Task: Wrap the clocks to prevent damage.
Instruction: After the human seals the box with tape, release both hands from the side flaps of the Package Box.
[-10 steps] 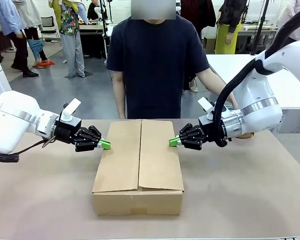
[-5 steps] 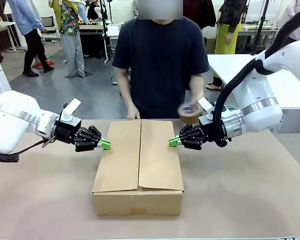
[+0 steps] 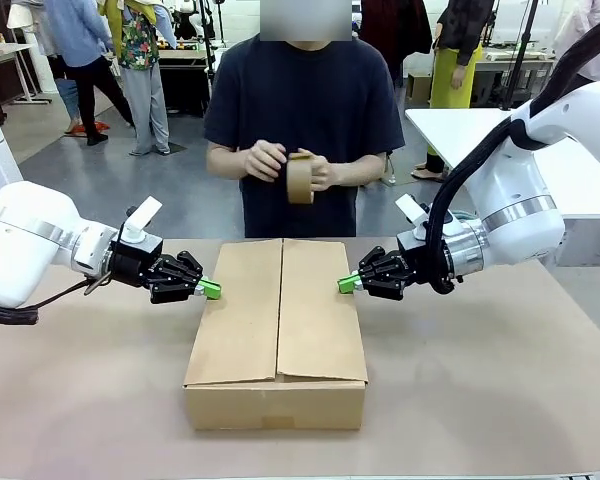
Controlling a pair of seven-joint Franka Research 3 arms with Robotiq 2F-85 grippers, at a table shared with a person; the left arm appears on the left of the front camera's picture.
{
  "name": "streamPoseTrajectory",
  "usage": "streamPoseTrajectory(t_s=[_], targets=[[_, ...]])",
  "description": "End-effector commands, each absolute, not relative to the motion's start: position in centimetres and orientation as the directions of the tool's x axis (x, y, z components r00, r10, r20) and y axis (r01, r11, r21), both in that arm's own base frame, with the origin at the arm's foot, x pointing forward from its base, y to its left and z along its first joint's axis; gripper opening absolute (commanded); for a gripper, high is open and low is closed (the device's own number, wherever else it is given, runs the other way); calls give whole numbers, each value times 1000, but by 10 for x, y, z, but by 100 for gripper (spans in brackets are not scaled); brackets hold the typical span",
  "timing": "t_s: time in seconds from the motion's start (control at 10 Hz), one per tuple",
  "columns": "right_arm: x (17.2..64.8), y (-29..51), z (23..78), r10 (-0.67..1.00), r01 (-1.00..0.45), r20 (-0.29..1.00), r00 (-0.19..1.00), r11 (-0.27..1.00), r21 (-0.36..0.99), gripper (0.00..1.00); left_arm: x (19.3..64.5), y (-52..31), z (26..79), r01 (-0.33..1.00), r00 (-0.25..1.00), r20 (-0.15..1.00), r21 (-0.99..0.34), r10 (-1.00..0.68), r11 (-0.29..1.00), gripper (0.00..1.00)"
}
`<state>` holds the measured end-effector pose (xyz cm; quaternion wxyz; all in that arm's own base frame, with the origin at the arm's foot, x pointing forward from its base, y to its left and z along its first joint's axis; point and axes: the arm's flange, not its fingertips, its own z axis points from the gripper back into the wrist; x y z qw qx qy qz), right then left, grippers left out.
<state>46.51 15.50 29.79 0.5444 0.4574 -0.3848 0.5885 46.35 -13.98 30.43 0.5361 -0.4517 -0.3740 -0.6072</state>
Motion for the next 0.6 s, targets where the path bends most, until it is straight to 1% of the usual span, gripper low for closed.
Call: streamPoseTrajectory(t_s=[0.0,0.5], targets=[[461,159,293,295,-995,955,19,-86,46,1,463,-141,300,990,-11,949,-33,-316,-134,0],[461,159,293,295,-995,955,19,-86,46,1,463,-141,300,990,-11,949,-33,-316,-134,0]])
